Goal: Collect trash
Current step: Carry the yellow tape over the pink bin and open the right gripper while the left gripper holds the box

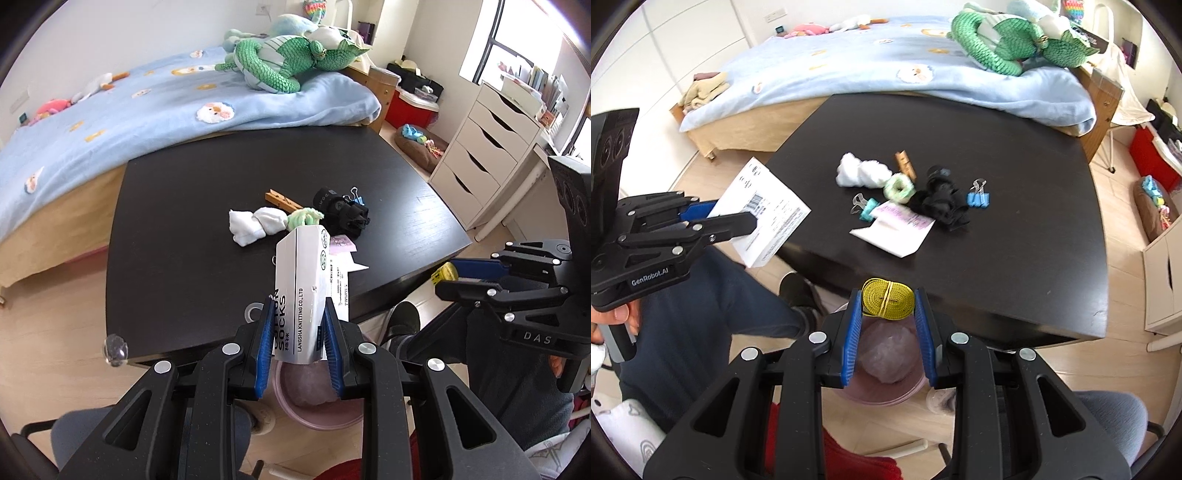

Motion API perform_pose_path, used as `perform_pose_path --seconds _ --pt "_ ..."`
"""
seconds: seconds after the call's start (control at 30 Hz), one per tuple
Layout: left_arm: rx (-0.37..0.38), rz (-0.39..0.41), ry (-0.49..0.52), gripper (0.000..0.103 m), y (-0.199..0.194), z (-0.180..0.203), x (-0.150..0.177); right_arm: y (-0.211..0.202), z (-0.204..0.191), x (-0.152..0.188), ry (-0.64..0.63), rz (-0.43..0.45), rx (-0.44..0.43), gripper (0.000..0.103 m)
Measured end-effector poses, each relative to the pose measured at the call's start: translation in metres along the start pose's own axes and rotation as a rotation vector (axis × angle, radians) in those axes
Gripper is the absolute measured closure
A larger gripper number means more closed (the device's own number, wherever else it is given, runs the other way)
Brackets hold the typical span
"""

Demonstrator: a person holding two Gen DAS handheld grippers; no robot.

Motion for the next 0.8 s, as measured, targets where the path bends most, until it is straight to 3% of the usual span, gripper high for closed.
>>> perform_pose_path --seconds 0.4,0.43,0.47,0.53,0.63,0.8 --pt "0.017 -0.002 -0.012 0.077 -0.006 0.003 0.015 0.009 -0.021 0.020 -0.045 -0.033 -0.050 0.074" --pt "0.017 -0.001 -0.012 0.077 -0.006 0.002 0.016 0.010 -0.021 0.021 -0.049 -0.039 -0.048 0.063" --pt "0.016 -0.001 -0.012 0.077 -0.006 0.002 0.016 0.012 -0.021 0.021 -0.050 -0.041 -0.040 0.041" --pt "0.017 -0.001 -0.012 0.078 -0.005 0.002 0.015 0.014 -0.020 0.021 -0.040 -0.037 -0.041 0.027" --pt "0.018 -0.002 -0.008 0.078 -0.005 0.003 0.016 0.017 -0.016 0.022 -0.028 -0.046 -0.025 0.018" --pt "0.026 -0.013 -0.001 0.078 -0.002 0.007 0.019 0.016 -0.006 0.021 0.007 -0.040 -0.010 0.014"
Point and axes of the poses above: each gripper's, at about its wrist camera, not at the fingertips, and y roughly the way its jaws point, z to its right, x to its underside, the point moved 8 cm from there along y, roughly the way its jaws point, and after that the axes turned 15 degrees about x, right-handed, at the moved point
